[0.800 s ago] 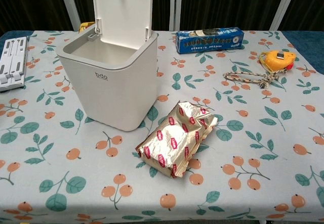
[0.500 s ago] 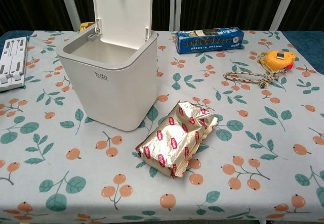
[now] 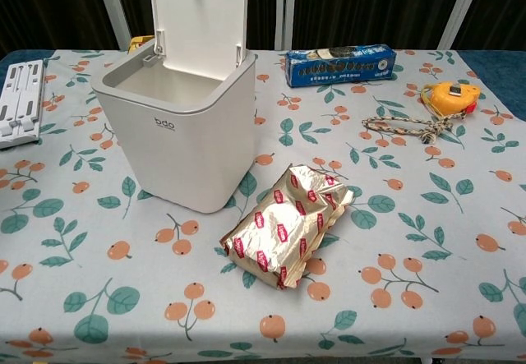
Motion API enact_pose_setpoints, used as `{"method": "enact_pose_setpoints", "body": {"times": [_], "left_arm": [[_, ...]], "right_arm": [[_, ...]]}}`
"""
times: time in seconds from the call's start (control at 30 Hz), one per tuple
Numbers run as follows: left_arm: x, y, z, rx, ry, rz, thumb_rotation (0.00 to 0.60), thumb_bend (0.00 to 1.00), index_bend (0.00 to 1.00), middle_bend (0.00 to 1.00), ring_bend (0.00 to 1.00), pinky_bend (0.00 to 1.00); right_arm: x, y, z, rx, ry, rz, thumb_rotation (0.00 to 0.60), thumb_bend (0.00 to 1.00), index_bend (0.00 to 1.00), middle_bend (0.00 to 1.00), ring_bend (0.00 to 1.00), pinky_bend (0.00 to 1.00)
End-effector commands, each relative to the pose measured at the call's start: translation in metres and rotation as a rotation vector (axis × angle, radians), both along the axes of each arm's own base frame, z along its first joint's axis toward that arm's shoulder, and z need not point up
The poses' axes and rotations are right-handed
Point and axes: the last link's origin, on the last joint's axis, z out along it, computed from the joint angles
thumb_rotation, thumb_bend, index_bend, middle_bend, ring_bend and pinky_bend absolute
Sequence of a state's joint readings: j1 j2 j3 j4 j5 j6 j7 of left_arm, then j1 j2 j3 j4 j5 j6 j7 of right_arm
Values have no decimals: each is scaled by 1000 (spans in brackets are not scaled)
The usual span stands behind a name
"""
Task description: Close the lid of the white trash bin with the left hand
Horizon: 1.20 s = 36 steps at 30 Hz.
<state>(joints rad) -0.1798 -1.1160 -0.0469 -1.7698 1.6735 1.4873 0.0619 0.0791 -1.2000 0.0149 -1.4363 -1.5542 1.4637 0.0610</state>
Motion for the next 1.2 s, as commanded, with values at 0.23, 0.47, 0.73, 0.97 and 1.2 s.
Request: {"method": "enact_pose_setpoints", "body": {"times": [0.23,0.47,0.73,0.97,1.2], "left_arm": [[95,78,-1,-116,-15,-262,600,196,145,175,68,128],[137,111,-22,-206,-42,-313,600,196,141,175,68,128],[159,141,-45,-276,14,-308,600,196,141,171,68,128],[162,140,-49,-325,76,-315,600,197,141,171,68,128],[164,125,-44,-380,139,-327,600,205,141,171,68,127]], "right_arm": [[-2,-1,-8,25,-6,-8,600,174,0,0,0,0],[-7,-1,-10,28,-11,-19,600,175,0,0,0,0],[-12,-1,-13,33,-14,-35,600,176,0,0,0,0],[-13,-2,-11,23,-18,-38,600,176,0,0,0,0],[-12,-2,-14,32,-22,-31,600,176,0,0,0,0]]}}
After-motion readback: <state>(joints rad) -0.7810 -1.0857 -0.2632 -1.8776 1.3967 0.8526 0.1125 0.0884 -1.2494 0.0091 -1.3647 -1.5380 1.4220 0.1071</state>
